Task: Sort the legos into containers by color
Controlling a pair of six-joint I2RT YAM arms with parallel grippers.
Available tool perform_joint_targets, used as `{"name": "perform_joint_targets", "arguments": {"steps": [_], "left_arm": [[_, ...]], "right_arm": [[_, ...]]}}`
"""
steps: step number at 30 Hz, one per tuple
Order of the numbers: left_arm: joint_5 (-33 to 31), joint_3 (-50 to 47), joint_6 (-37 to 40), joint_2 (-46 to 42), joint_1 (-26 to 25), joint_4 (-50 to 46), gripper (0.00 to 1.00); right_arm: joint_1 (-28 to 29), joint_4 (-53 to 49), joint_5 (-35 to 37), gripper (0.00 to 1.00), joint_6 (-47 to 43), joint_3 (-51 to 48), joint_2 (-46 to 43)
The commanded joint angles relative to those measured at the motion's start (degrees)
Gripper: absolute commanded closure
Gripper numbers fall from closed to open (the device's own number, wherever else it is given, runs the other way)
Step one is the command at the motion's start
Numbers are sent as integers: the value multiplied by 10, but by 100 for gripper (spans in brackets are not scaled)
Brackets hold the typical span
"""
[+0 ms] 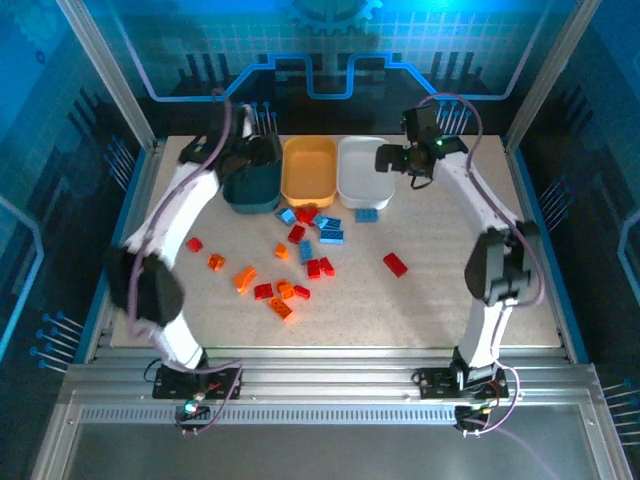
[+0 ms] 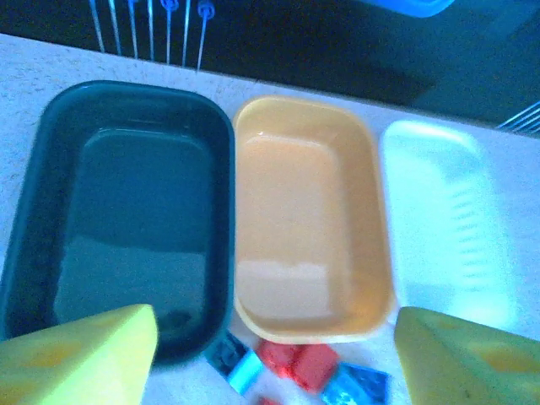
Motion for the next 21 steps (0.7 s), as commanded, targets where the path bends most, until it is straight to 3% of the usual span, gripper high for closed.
{"name": "perform_joint_targets", "arguments": {"steps": [1, 2, 3, 5, 6, 7, 9, 15, 21], "left_arm": [[19, -179, -70, -152, 1, 123, 1], [23, -252, -89, -198, 1, 160, 1], [25, -316, -110, -246, 3, 194, 1], [8, -415, -168, -324, 6, 227, 1], [10, -460, -193, -362, 11, 243, 1], [19, -495, -208, -392, 16, 254, 1], [47, -560, -239, -447, 18, 267, 1], [90, -633, -288, -493, 19, 210, 7], [158, -642, -290, -471, 19, 200, 10]], "right_arm": [[16, 92, 18, 0, 8, -117, -92], [2, 103, 2, 0, 32, -145, -105], [-19, 109, -59, 3, 43, -166, -113], [-54, 109, -203, 41, 31, -190, -111], [-56, 83, -211, 52, 28, -194, -110], [-46, 64, -189, 53, 11, -204, -113], [-7, 36, -114, 47, -23, -248, -130], [55, 13, -48, 28, -26, -391, -158], [100, 5, 20, 22, -9, -417, -114]]}}
